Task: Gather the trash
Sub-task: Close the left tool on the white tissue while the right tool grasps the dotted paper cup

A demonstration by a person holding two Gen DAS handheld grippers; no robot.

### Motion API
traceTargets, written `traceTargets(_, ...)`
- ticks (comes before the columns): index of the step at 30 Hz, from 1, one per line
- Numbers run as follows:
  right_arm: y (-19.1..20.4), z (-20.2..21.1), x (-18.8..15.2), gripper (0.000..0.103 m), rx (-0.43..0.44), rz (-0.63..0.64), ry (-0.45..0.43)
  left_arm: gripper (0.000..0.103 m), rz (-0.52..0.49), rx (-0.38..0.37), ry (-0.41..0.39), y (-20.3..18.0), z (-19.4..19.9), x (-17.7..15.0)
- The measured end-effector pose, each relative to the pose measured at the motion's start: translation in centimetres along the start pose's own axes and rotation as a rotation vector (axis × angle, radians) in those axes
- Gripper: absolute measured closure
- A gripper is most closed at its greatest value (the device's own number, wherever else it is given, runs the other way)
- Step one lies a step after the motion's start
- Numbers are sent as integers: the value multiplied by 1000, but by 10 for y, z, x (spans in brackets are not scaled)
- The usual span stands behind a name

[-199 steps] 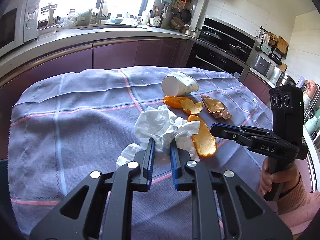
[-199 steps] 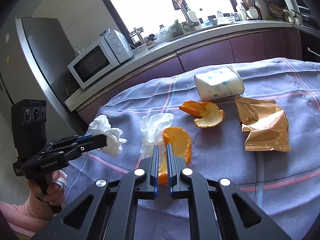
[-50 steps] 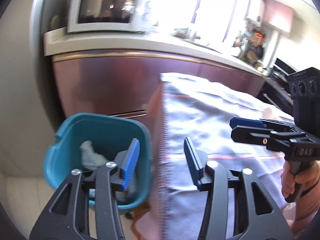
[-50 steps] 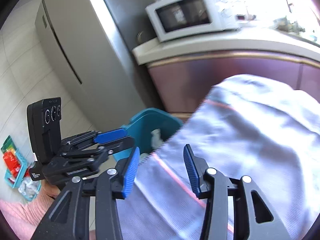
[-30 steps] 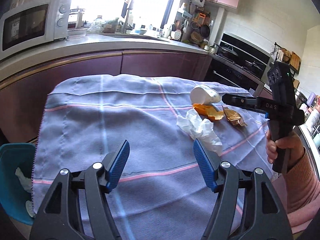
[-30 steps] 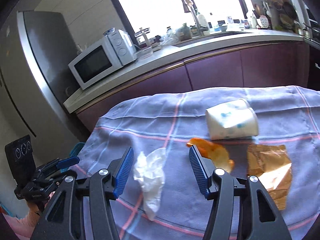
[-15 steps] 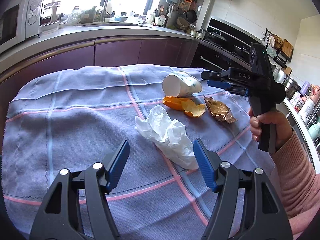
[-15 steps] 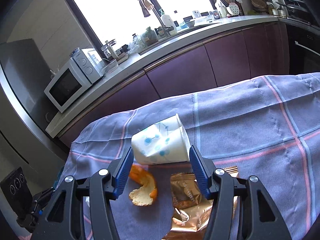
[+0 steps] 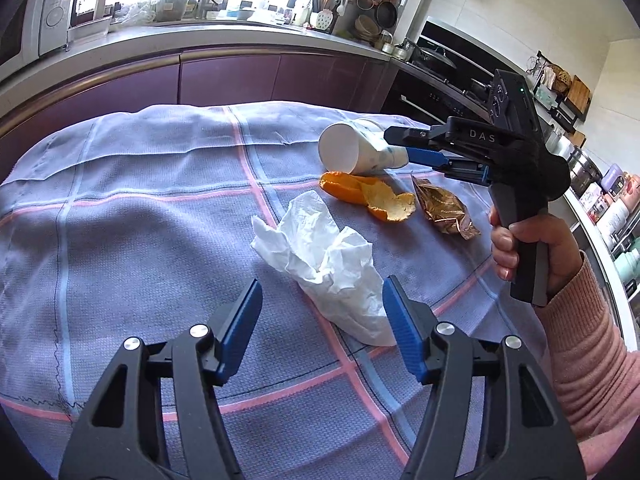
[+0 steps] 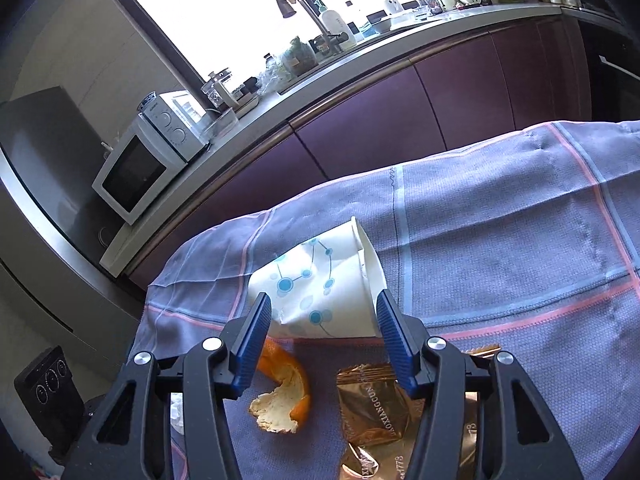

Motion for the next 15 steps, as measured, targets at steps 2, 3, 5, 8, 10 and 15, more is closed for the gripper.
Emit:
traceTargets(2,2,3,-2,57,12,4,-2,43,2,-2,6,-1,-2,0)
traceTargets(3,3,4,-3,60,16,9,-2,43,2,-4,8,-1,-2,0)
traceTargets(5,6,6,-5,66,18,18,-5,44,4,-8,14,-2,-5,0)
traceTargets(8,11,8,-8,75,18,42,-9,46,9,-10,26,-1,-9,3)
traceTargets(10,14,9,-8,77,15,51,-13,49,13,-8,34,0,-12,4)
traceTargets(15,14,6,-10,87,24,46,-12,64,34,-23,49,3,-18,5)
Point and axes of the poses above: each gripper's, at about its wrist camera, not at the fingertips, and z roughly against the way its jaws point, y to its left, x to its top, the point moved 1 cm from there along -z, roughly the way its jaws point, and after that the axes turned 14 degrees about -x, right-handed, at the moved point
